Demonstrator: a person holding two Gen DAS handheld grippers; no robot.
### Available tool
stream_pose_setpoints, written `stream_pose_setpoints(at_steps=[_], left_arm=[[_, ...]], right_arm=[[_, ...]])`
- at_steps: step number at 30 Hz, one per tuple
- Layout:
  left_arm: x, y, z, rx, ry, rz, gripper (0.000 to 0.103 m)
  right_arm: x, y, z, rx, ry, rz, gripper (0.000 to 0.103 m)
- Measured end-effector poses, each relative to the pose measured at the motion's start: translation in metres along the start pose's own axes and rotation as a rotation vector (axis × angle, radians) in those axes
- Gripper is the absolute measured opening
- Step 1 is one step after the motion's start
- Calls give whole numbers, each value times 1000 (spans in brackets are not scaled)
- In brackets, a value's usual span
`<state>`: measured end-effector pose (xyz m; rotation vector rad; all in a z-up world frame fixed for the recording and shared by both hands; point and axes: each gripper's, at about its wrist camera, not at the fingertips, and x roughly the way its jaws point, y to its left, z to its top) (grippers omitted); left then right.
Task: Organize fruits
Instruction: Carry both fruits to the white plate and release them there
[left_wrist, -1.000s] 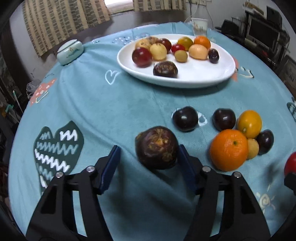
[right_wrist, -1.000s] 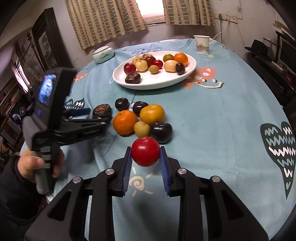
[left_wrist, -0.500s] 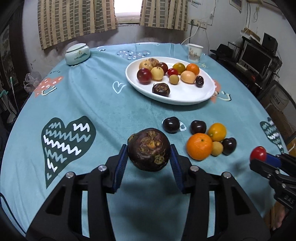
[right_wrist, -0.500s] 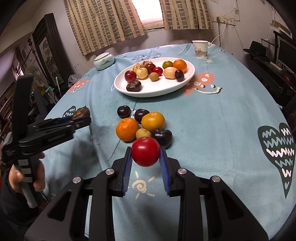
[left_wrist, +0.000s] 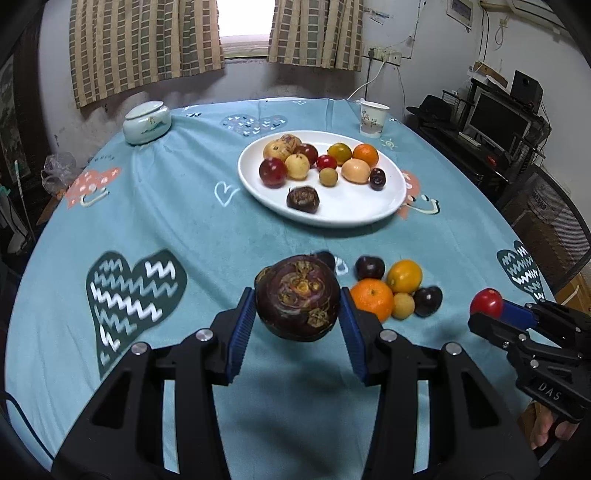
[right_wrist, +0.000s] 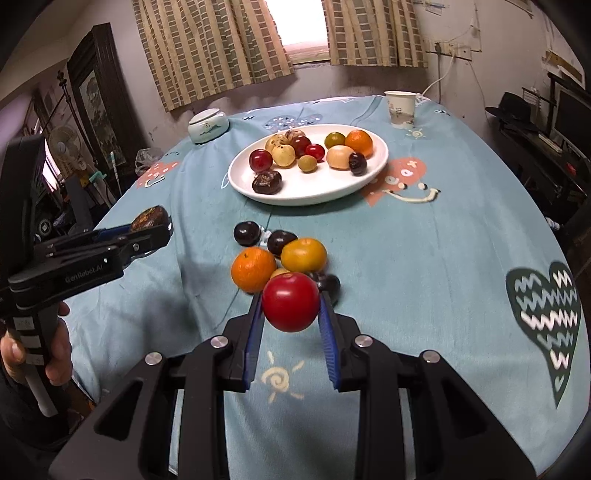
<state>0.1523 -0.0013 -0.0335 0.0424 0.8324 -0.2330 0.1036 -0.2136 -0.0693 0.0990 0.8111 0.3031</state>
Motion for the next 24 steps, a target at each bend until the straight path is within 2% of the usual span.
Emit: stream_pose_setpoints(at_steps=[3,6,9,12,18,24], left_arm=[[5,0,23,20,-4,5,46],[22,1,61,23,19,15,46],[45,1,107,21,38,34,46],[71,-5,136,42,51,54,46],[135,0,151,3,150,41,46],[161,6,155,3,174,38,46]], right_arm=[[7,-1,17,-18,12,7,30],[23,-4,50,-34,33,13,30],[39,-3,97,-66,7,-25,30],[65,-3,140,-106,-17,-39,30],[131,-18,156,-126,79,-29,30],[163,-31,162,-112,117,-24,30]])
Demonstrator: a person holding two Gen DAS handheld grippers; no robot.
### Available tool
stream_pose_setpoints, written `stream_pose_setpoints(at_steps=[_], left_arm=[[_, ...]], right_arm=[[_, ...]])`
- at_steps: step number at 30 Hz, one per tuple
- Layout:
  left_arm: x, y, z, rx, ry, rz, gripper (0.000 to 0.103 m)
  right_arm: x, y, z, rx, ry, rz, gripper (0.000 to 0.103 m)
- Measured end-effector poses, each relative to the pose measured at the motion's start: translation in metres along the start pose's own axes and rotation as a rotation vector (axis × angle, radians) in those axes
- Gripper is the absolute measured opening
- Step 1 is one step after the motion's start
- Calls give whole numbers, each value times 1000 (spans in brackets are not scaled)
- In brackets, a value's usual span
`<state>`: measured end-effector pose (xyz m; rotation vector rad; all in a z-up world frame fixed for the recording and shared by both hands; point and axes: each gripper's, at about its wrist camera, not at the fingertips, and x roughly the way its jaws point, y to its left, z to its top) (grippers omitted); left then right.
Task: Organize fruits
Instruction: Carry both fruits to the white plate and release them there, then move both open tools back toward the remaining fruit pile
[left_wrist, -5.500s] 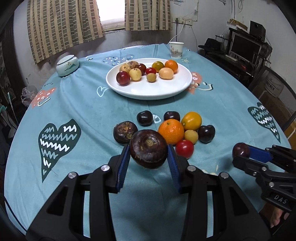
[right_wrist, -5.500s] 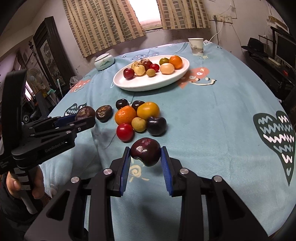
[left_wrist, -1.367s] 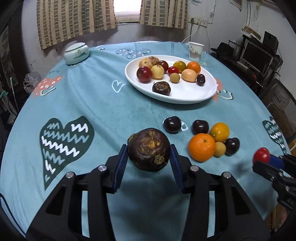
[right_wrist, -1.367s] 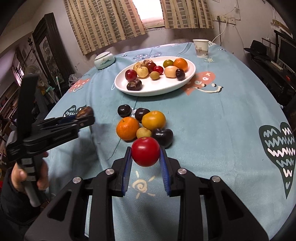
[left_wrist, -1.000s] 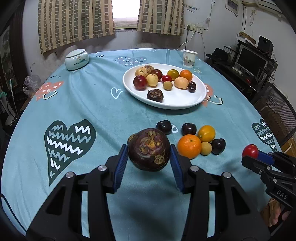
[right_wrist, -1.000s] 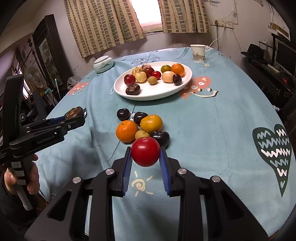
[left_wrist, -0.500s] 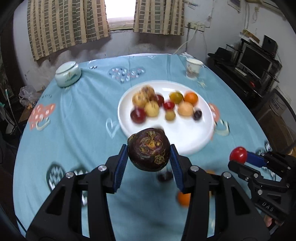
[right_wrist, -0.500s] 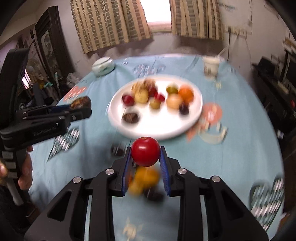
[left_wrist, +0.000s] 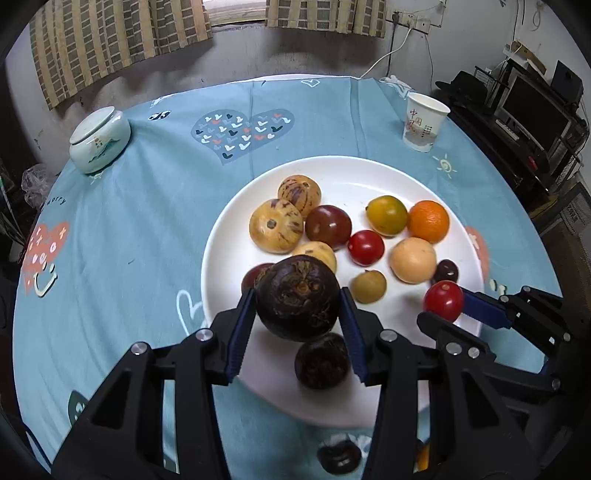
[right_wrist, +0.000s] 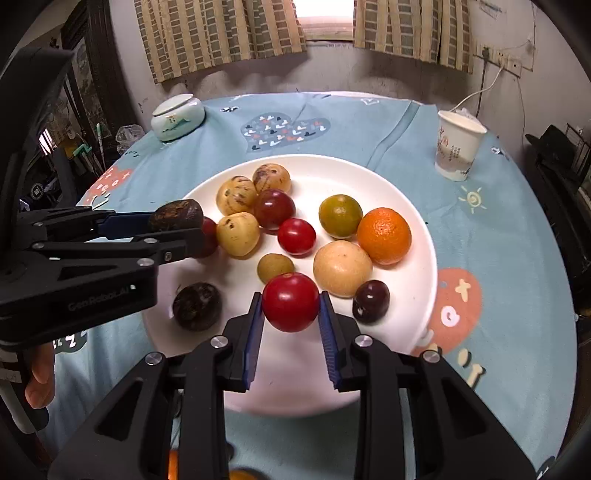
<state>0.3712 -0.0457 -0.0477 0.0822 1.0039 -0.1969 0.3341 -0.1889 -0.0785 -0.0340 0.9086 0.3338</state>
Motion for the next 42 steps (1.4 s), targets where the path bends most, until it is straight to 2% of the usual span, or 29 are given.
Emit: stream_pose_setpoints(at_steps=[7,8,10,14,15,17,18,20,23,25,28,30,33,38,40,42], left_arm=[[12,-2,3,4,14,7,48],[12,-2,3,4,13,13,58],[8,-1,4,-6,-2,35,70],[-17,4,4,-19,-55,31,74],[-28,7,3,-30,-74,36,75],[-42,12,0,-54,-92,32,81],[-49,14,-3,-67,-99,28,81],[-63,17,-11,-83,-109,25,81],[-91,24,-32,-101,-139,25,82],[-106,28,-46,-116,-162,33,86],[-125,31,-77,-111,-187,33,91],[-132,29,-97,-98,-194,34,92],[-138,26,-129,-95,-188,31,95],[-145,16,-187,-102,-191,0,95],[-144,10,-207,-100,-193,3,95],[-142,3,-218,-79,-184,13,95]], right_arm=[[16,5,0,-6,25,-1,30],[17,7,1,-9,21,-17,30],[19,9,3,-20,23,-58,30],[9,9,1,-31,13,-81,31],[5,9,2,-34,7,-90,41],[-3,10,3,-41,-20,-99,77],[-12,13,3,-52,-74,-107,82],[-18,17,6,-74,-95,-133,86],[-34,16,4,-54,-115,-125,86],[-53,17,-1,-46,-128,-121,86],[-82,26,-21,-69,-132,-140,87],[-98,33,-42,-89,-128,-157,92],[-115,42,-88,-94,-89,-125,92],[-132,51,-162,-32,-80,-110,92],[-137,51,-183,8,-108,-126,92],[-136,49,-191,25,-110,-150,92]])
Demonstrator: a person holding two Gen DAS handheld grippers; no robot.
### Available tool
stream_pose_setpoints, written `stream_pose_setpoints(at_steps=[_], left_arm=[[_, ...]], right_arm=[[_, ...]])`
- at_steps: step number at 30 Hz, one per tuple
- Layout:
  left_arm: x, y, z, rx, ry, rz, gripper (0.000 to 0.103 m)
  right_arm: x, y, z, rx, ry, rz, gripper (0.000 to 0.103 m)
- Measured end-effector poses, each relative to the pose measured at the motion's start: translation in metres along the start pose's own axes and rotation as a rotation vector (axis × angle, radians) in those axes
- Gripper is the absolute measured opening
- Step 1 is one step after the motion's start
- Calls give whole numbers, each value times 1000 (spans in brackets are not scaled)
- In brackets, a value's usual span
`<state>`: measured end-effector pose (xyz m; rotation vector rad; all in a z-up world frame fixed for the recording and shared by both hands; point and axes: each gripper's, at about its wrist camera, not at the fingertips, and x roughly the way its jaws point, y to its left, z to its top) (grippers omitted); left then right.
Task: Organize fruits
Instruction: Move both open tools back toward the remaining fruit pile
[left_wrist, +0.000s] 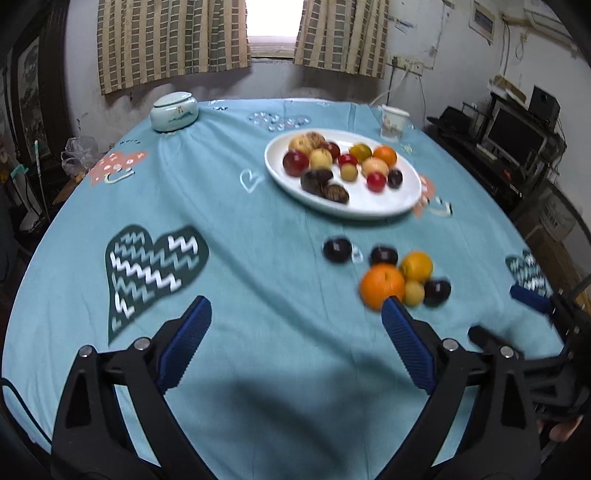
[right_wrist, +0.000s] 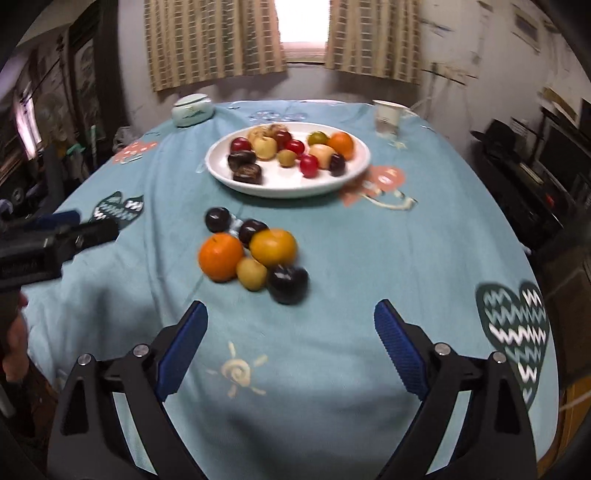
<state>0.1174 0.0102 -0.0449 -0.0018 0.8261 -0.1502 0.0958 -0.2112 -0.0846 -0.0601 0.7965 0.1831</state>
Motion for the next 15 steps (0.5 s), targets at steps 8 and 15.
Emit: stream_pose_setpoints(at_steps=[8,15], left_arm=[[10,-4,-12,21,37,-9,95],[21,-1,-13,17,64,-23,95]], right_arm=[[33,-6,12,-6,57,74,66],[67,-12,12,26,125,100,57]])
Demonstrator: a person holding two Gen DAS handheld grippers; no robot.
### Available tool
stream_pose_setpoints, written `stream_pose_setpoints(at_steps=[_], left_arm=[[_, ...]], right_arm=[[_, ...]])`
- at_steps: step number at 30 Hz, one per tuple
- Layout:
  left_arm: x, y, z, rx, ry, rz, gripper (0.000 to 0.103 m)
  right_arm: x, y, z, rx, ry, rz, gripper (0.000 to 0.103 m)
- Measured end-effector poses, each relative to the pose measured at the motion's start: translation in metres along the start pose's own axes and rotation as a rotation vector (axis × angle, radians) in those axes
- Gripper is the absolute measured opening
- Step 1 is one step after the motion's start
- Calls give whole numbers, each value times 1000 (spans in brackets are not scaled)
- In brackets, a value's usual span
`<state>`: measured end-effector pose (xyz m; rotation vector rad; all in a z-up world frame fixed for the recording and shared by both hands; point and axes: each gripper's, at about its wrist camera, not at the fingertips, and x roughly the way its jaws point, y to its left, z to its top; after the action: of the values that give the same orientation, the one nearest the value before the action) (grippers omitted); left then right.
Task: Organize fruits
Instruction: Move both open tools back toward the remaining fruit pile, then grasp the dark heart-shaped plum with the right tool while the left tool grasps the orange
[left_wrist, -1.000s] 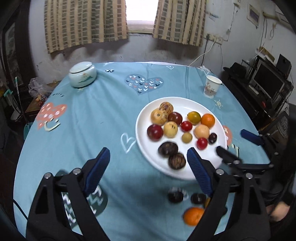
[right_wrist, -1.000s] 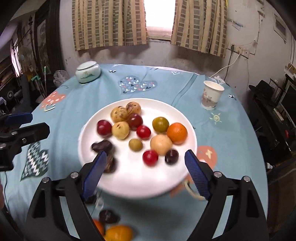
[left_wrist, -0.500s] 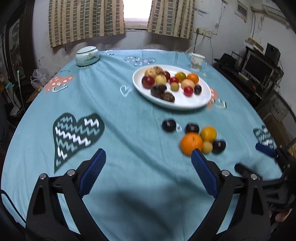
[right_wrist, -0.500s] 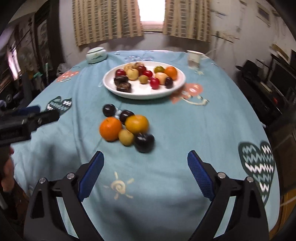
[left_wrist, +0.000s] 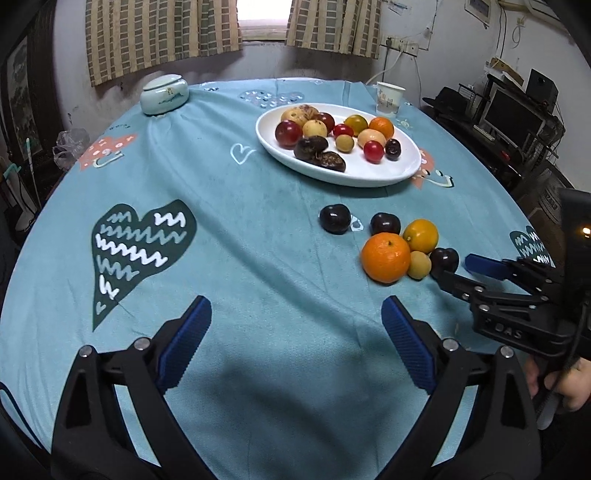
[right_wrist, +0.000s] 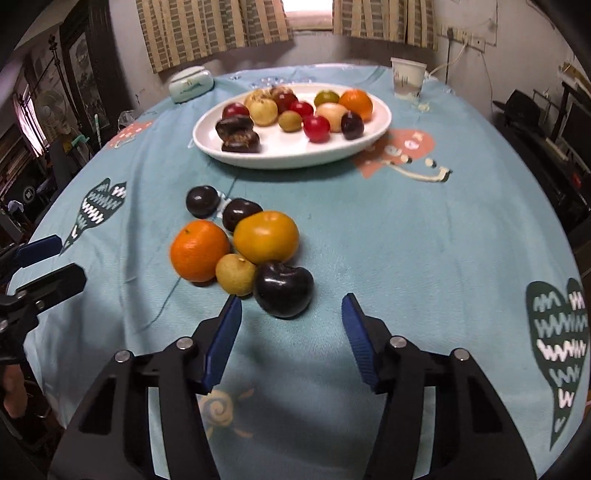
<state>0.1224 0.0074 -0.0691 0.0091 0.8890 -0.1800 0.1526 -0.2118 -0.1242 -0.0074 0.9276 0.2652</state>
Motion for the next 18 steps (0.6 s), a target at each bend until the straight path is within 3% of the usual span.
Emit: stream_pose_setpoints(at_steps=[2,4,5,14,18], left_arm=[[3,-2,0,11,9,-5,95],[6,-7,0,25,16,-5,95],[8,-8,1,30,21,-7,95],[35,-36,11,73,98,-54,95],[54,-52,17,110,96,-15,94]], right_arm=[[7,-1,1,6,4,12,52],[6,-2,3,2,-1,33,37],[6,-1,4,0,1,45,35],[-37,-1,-21,-4,-41,13,35],[-51,-10,-36,19,-44,26,35]])
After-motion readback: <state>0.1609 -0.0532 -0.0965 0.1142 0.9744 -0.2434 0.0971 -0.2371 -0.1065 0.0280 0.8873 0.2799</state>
